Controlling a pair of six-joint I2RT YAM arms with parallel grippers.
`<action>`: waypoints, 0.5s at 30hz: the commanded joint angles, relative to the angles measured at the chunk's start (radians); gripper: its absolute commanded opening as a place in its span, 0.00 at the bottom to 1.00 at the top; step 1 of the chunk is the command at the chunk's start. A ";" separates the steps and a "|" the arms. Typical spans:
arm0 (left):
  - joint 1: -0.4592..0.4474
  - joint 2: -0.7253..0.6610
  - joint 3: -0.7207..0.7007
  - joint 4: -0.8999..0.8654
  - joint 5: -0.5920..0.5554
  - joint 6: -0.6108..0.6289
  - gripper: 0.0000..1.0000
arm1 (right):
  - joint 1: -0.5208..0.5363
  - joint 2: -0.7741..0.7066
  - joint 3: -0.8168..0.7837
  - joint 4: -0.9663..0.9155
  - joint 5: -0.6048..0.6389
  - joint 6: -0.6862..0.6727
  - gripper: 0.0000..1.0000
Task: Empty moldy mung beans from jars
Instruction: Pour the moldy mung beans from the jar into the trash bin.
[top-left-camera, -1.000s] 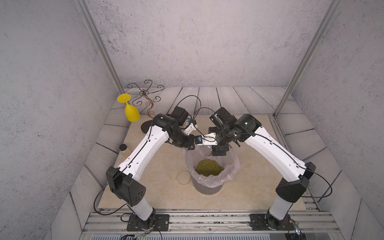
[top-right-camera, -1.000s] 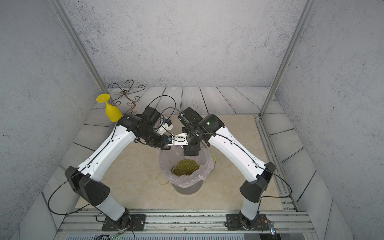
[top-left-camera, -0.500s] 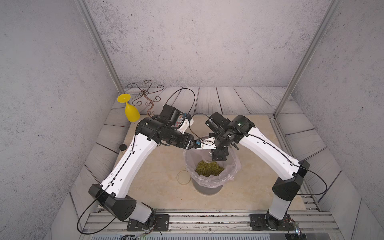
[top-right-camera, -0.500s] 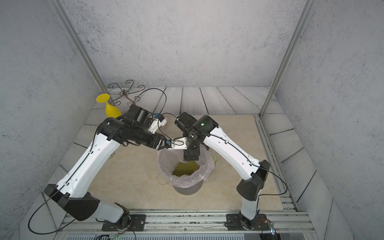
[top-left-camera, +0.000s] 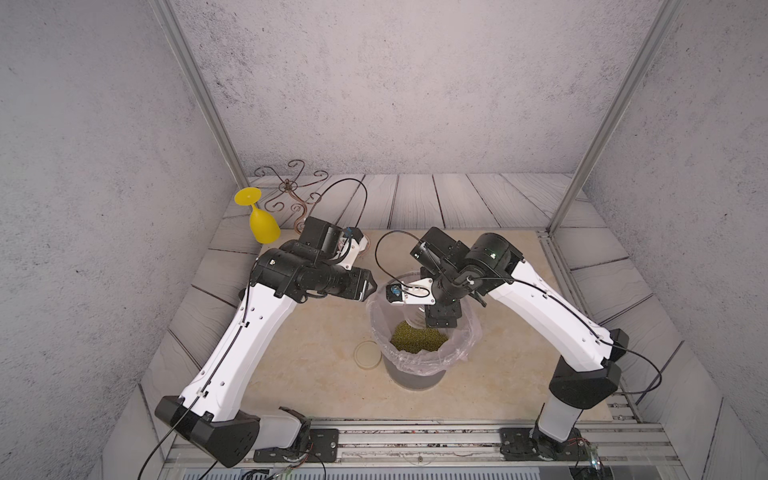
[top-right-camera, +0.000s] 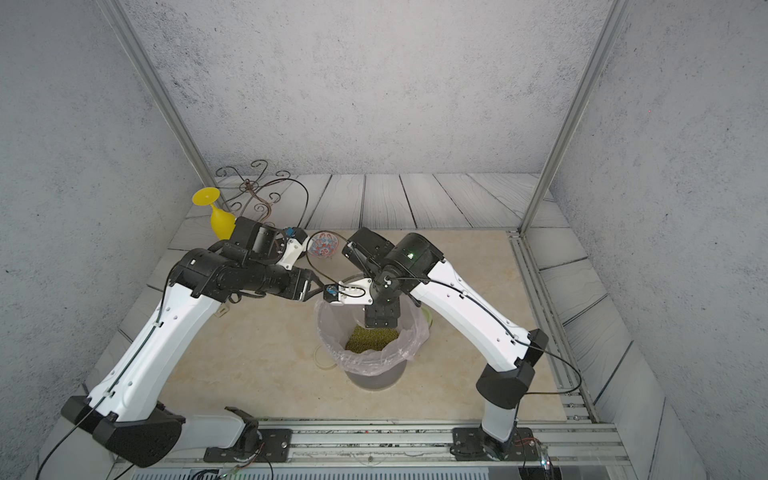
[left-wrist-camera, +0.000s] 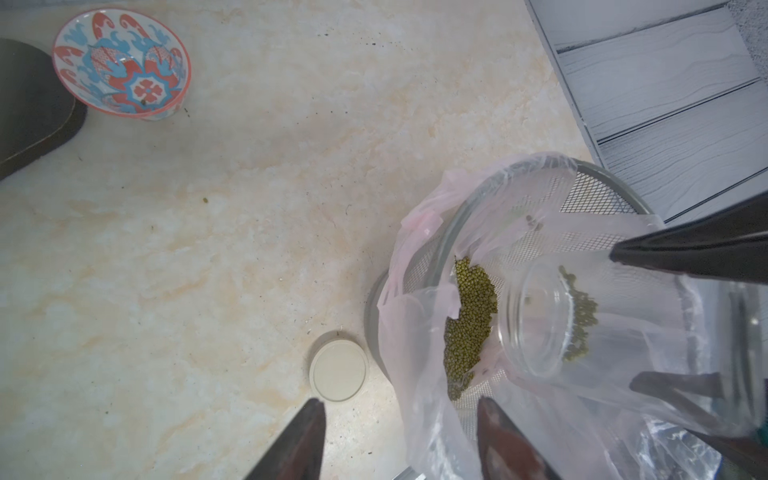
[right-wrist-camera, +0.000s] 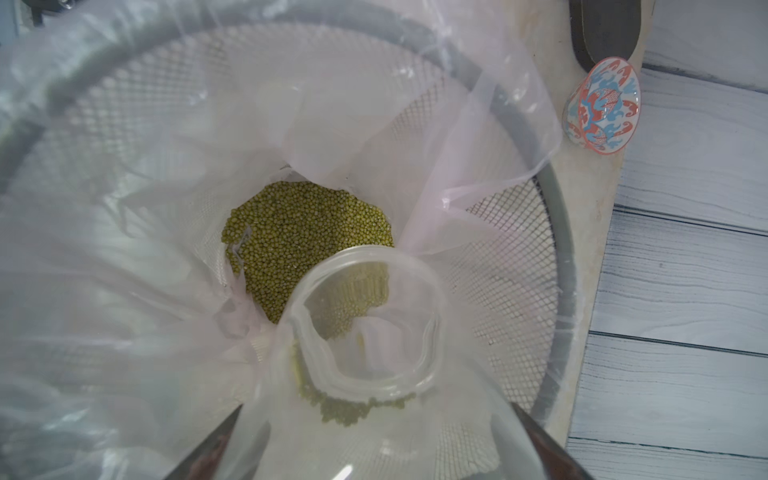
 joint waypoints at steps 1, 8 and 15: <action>0.015 -0.037 -0.043 0.040 -0.014 -0.018 0.60 | 0.007 -0.003 -0.031 -0.054 0.054 0.034 0.63; 0.017 -0.097 -0.115 0.071 -0.022 -0.039 0.61 | 0.027 -0.040 0.031 -0.048 0.047 0.061 0.64; 0.017 -0.126 -0.163 0.101 0.016 -0.059 0.61 | 0.027 0.111 -0.010 -0.068 0.120 0.030 0.64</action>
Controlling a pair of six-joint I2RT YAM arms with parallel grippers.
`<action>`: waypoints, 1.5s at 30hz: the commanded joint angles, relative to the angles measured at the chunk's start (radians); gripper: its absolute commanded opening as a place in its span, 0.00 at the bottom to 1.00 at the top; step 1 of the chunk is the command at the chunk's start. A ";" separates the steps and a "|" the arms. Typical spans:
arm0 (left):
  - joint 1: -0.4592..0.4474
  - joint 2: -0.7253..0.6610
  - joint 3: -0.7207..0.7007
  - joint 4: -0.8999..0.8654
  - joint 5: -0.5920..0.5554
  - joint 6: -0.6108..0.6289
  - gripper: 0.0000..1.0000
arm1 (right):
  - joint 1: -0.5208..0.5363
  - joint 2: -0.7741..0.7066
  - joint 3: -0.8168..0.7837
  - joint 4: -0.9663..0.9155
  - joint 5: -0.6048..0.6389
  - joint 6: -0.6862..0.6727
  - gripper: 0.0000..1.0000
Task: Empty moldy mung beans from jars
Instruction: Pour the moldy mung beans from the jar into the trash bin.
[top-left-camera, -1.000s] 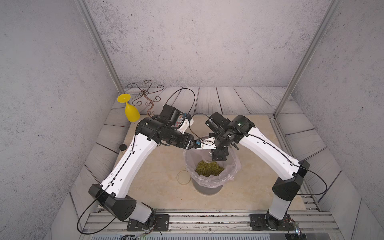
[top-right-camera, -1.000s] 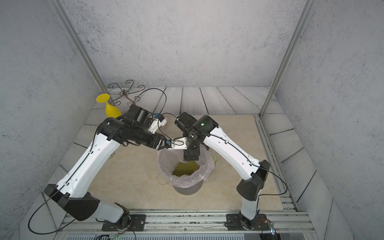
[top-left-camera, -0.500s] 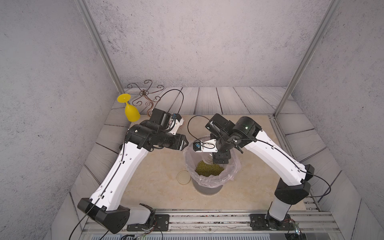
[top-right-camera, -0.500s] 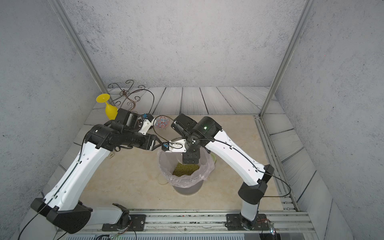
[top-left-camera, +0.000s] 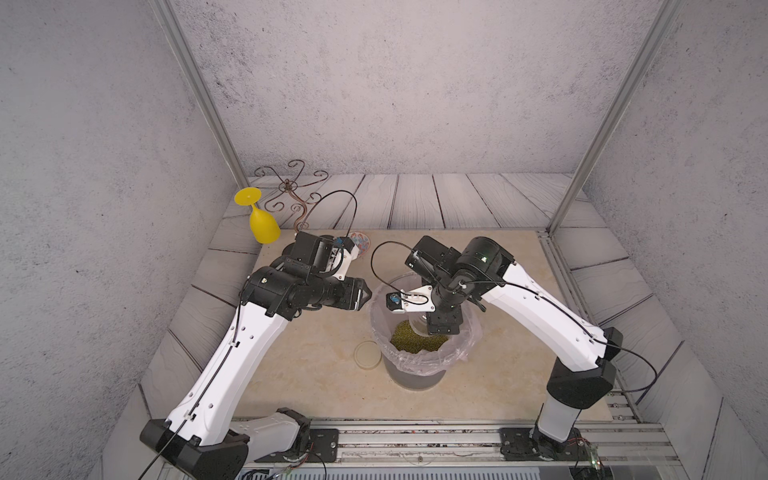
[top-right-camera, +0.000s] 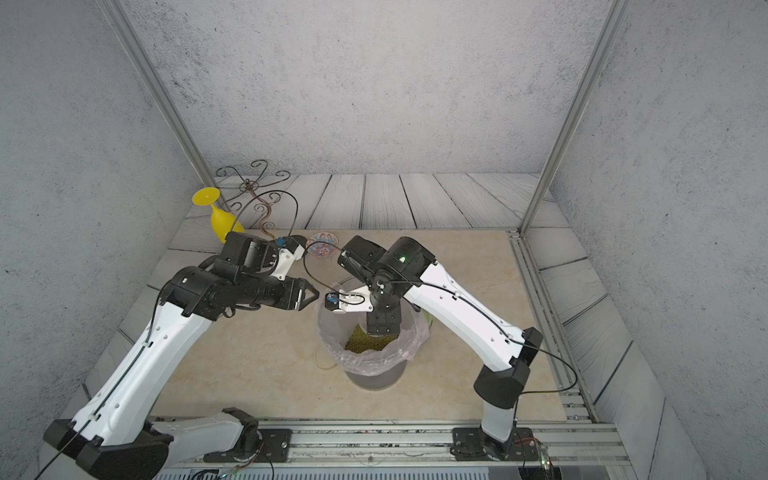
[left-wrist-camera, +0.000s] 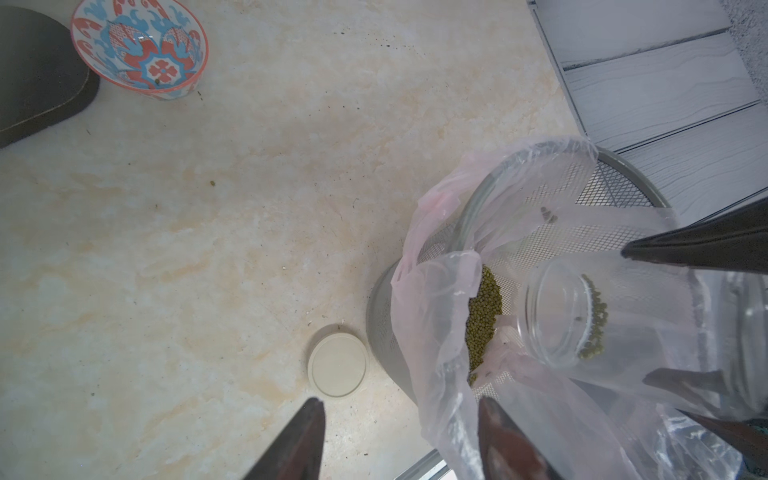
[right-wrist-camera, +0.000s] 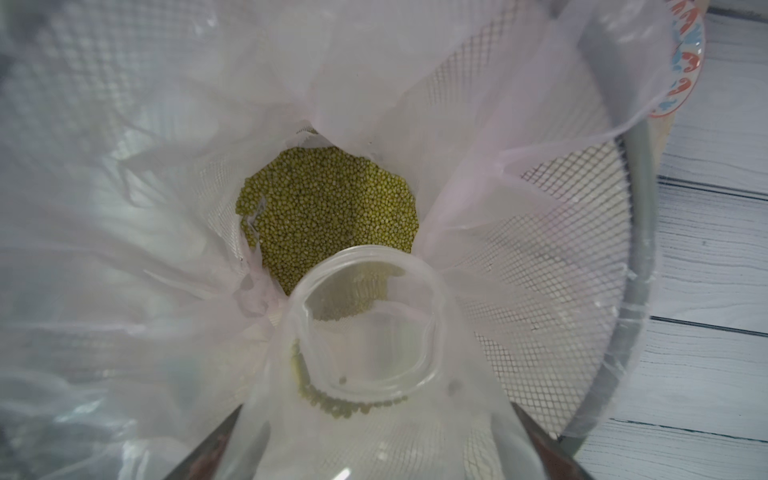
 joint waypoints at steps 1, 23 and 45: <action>0.006 -0.021 -0.021 0.018 0.008 -0.009 0.61 | 0.005 0.086 0.019 -0.010 0.070 -0.007 0.64; 0.006 -0.074 -0.059 0.019 0.003 0.002 0.62 | 0.007 0.160 0.004 -0.035 0.103 -0.004 0.68; 0.007 -0.082 -0.104 0.069 0.026 -0.030 0.62 | -0.002 -0.337 -0.105 0.312 0.050 -0.012 0.70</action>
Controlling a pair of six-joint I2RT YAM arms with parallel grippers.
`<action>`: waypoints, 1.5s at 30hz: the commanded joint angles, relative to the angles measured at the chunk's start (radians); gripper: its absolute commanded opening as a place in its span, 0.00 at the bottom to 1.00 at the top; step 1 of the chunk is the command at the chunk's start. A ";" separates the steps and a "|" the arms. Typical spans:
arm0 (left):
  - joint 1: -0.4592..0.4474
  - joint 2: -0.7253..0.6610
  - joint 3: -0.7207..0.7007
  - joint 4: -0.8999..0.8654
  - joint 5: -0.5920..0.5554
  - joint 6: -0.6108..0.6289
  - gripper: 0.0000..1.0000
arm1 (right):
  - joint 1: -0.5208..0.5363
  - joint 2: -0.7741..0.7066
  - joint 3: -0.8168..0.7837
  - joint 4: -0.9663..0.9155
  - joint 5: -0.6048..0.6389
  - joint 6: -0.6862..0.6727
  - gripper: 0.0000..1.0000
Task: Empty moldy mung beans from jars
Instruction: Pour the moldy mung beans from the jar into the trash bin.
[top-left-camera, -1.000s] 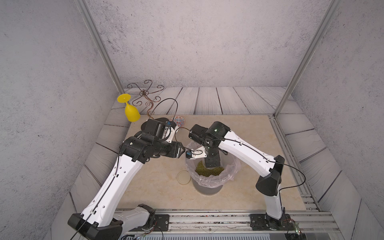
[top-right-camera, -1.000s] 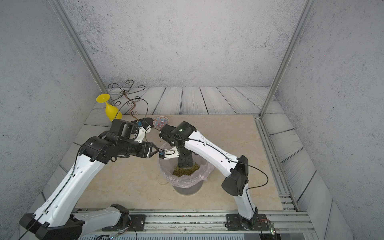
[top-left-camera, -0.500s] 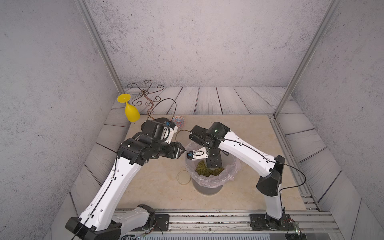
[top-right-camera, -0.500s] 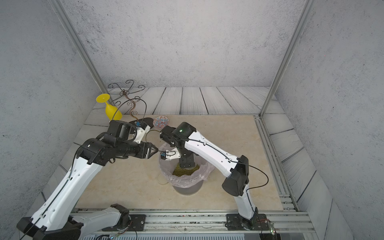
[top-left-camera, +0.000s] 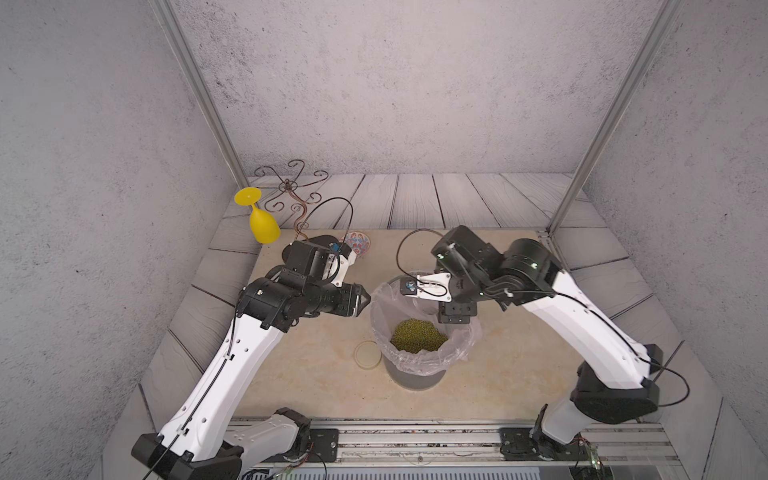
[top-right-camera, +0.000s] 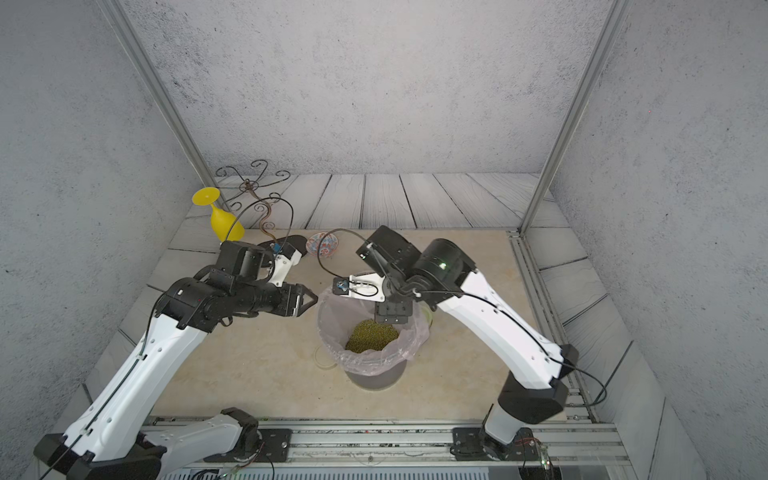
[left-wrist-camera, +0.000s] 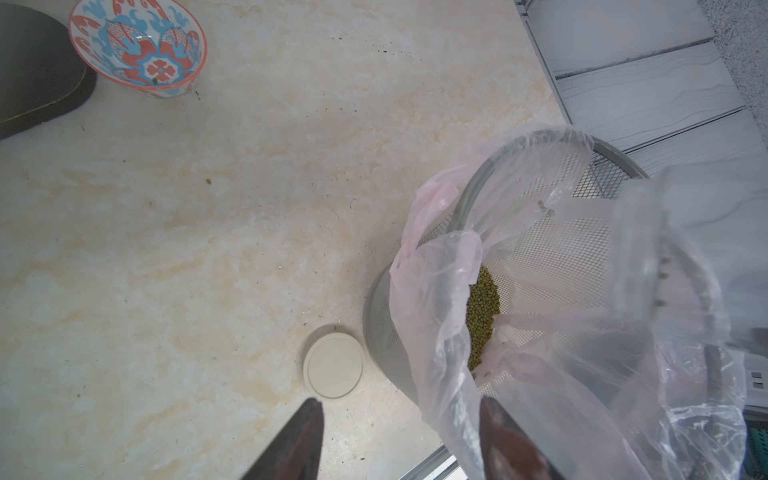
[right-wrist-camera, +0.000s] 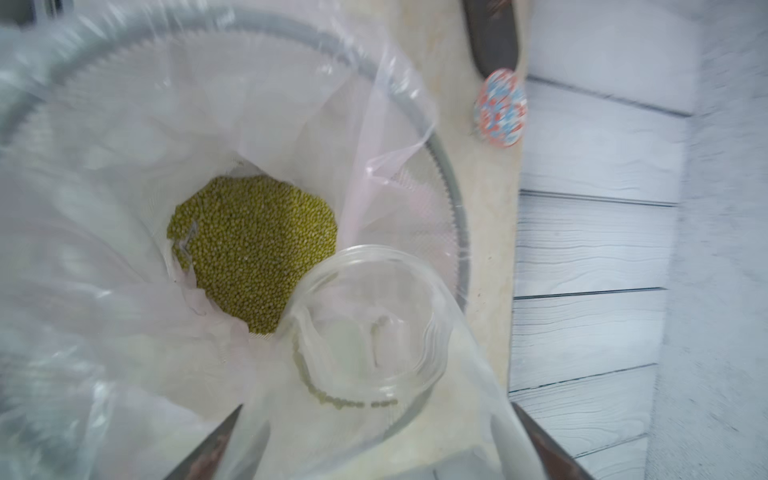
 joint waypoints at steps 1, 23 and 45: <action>0.007 -0.015 -0.021 0.022 0.020 -0.016 0.62 | -0.004 -0.116 -0.074 0.165 -0.043 0.005 0.70; 0.006 -0.059 -0.081 0.082 0.110 -0.023 0.63 | -0.012 0.177 0.082 -0.073 -0.121 0.033 0.72; 0.008 -0.088 -0.149 0.104 0.100 -0.010 0.63 | 0.078 0.387 0.071 -0.054 0.080 -0.218 0.74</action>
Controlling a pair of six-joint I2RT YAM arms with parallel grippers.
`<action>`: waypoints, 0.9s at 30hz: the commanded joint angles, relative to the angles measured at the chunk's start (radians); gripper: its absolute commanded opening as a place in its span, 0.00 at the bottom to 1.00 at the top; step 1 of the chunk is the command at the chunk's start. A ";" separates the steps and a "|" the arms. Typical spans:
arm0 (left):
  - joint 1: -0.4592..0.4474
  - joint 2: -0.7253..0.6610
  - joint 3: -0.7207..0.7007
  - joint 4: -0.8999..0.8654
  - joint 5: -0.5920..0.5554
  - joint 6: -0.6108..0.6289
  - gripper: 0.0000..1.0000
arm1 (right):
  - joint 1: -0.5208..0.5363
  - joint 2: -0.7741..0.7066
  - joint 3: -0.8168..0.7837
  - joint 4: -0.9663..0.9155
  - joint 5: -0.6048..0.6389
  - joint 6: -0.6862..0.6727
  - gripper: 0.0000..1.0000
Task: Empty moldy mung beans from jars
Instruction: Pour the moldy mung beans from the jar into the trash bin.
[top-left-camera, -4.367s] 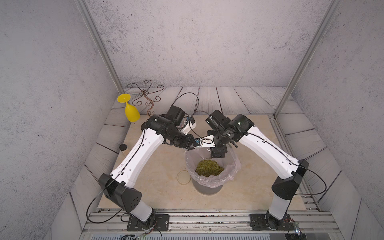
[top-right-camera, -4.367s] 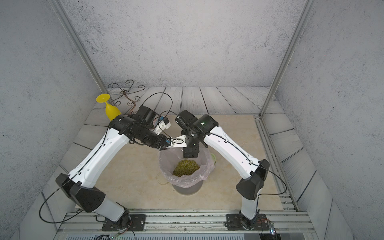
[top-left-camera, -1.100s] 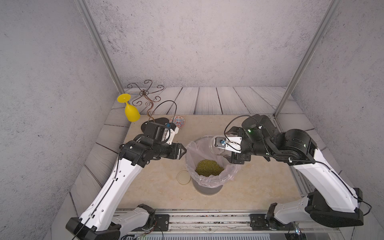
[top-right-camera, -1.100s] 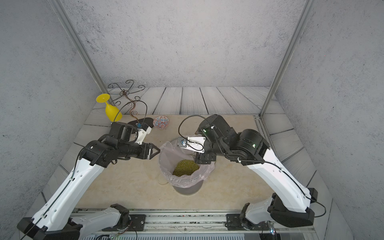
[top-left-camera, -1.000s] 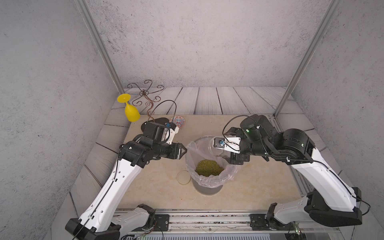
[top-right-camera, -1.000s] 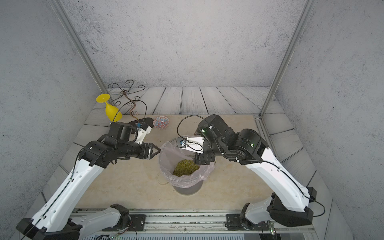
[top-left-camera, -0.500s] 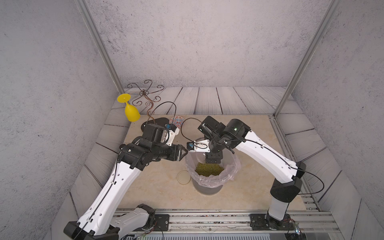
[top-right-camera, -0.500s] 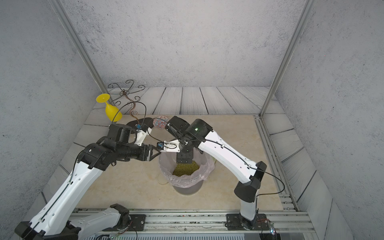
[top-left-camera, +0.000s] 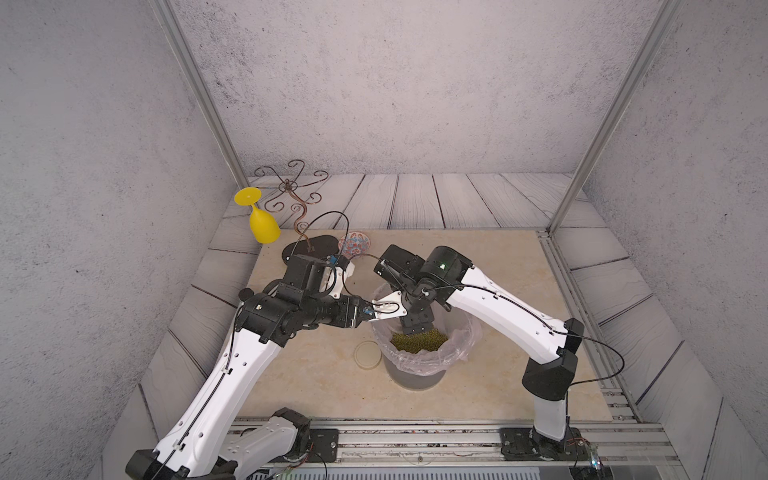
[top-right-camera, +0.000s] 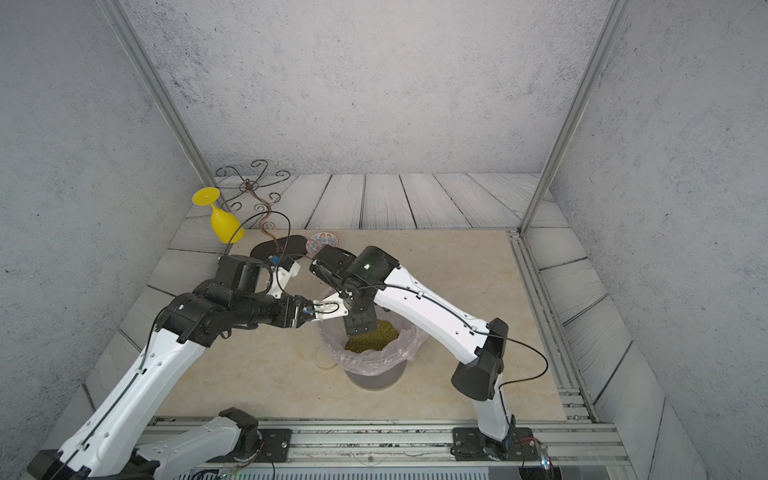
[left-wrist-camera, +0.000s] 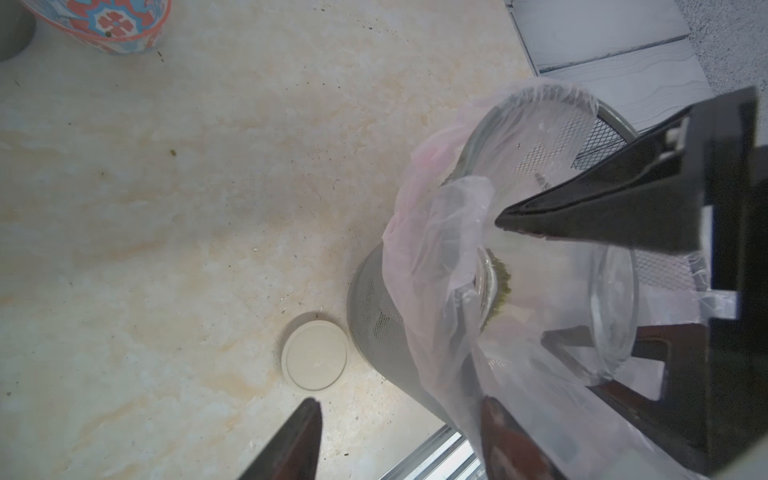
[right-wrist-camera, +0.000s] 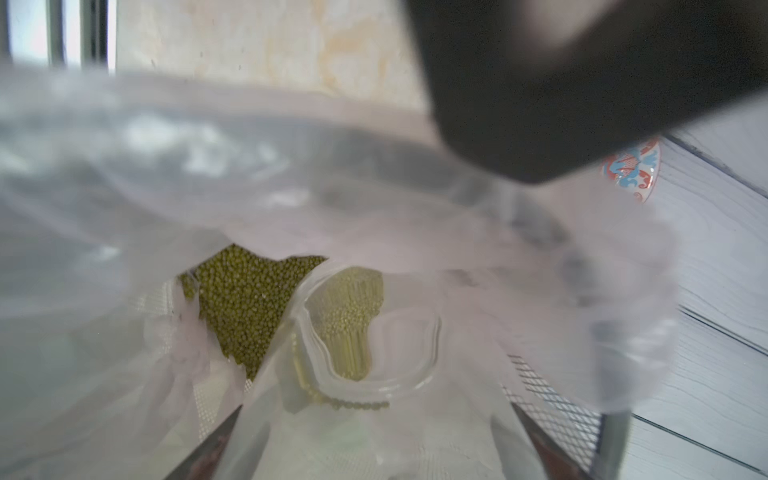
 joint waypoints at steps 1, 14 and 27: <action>-0.004 0.001 0.002 0.038 0.032 0.012 0.63 | 0.009 0.008 -0.022 -0.016 0.114 -0.059 0.74; -0.004 -0.015 -0.015 0.061 0.055 0.027 0.63 | 0.010 -0.020 -0.159 -0.158 0.377 -0.032 0.80; -0.004 -0.013 -0.035 0.098 0.073 0.014 0.63 | 0.039 -0.019 -0.159 -0.173 0.436 -0.044 0.81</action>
